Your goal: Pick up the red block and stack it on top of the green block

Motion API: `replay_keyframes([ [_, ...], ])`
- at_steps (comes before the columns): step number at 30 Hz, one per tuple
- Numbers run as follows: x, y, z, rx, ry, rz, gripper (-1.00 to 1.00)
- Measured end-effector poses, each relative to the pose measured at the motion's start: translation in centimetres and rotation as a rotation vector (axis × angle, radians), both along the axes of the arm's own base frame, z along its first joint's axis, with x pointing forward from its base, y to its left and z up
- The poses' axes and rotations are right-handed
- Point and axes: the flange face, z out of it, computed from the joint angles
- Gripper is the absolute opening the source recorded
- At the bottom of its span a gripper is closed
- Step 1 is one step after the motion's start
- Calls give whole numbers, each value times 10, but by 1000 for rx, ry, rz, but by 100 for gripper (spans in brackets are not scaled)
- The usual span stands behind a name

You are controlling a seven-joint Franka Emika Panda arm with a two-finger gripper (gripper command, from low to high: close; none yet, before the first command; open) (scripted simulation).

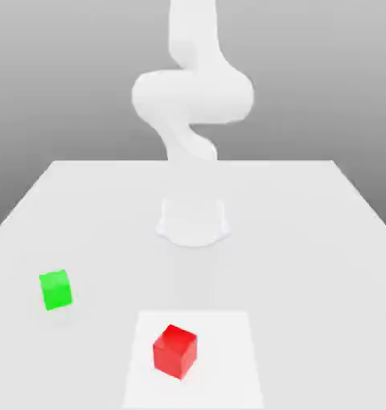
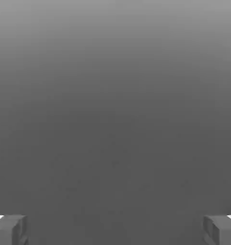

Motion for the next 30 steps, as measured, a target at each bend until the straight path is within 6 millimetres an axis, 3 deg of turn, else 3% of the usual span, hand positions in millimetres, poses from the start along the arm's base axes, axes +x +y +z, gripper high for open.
replay_keyframes([
  [5, 54, -6, -105, 17, 166, -106, 0],
  [11, 82, -20, -235, 58, 357, -223, 0],
  [16, 75, -28, -341, 109, 513, -314, 0],
  [21, 46, -30, -437, 179, 667, -401, 0],
  [27, 40, -28, -508, 195, 696, -418, 0],
  [28, 39, -28, -516, 194, 696, -417, -100],
  [30, 39, -28, -516, 194, 696, -417, -100],
])
